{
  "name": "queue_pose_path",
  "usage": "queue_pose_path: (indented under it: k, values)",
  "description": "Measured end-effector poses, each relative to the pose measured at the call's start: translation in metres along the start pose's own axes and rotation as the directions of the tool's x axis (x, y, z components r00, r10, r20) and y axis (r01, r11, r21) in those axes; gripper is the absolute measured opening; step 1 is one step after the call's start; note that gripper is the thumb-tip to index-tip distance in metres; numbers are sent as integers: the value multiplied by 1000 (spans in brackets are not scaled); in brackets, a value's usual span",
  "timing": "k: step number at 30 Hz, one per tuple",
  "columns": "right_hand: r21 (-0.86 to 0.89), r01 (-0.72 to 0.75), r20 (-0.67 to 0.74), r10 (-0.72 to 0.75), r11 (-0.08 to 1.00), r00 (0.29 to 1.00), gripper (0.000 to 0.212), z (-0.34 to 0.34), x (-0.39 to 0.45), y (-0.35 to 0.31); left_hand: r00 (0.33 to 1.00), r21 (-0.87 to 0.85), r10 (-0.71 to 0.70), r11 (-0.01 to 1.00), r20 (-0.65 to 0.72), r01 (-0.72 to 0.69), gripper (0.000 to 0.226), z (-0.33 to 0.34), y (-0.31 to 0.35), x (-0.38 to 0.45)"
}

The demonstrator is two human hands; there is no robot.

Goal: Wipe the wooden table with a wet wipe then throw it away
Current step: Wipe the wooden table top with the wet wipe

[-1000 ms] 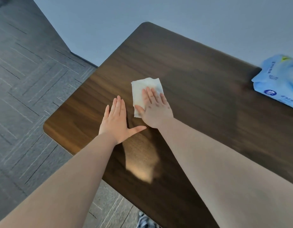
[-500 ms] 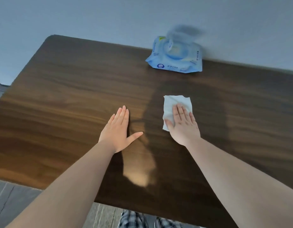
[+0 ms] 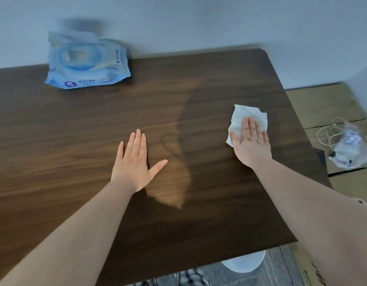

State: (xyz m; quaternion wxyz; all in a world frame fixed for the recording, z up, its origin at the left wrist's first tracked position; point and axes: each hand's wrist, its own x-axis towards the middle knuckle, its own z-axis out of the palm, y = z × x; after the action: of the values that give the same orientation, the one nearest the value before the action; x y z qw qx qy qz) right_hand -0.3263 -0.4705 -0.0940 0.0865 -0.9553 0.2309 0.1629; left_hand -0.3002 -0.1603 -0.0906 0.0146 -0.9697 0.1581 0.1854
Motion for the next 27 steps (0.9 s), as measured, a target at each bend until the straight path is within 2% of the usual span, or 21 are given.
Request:
queue_pose_path:
  k: [4, 8, 12, 17, 22, 27]
  values:
    - [14, -74, -6, 74, 997, 997, 68, -4, 0, 24, 1000, 17, -12, 1000, 22, 11, 101, 0, 0, 0]
    - [36, -119, 43, 117, 992, 992, 68, -6, -1, 18, 1000, 11, -9, 1000, 20, 9, 102, -1, 1, 1]
    - [-31, -6, 92, 9, 1000, 996, 68, -4, -8, -14, 1000, -18, 16, 1000, 17, -16, 102, -4, -4, 2]
    - [-53, 157, 92, -152, 986, 984, 68, 10, -22, -87, 997, -111, 83, 990, 6, -82, 99, -5, -29, -11]
    - [-82, 357, 149, -343, 930, 927, 68, 29, -44, -189, 994, -223, -106, 970, -25, 97, 96, 6, -99, -48]
    - [-108, 549, 178, -527, 829, 831, 67, 57, -82, -304, 944, -207, -328, 925, -17, 318, 98, 22, -211, -105]
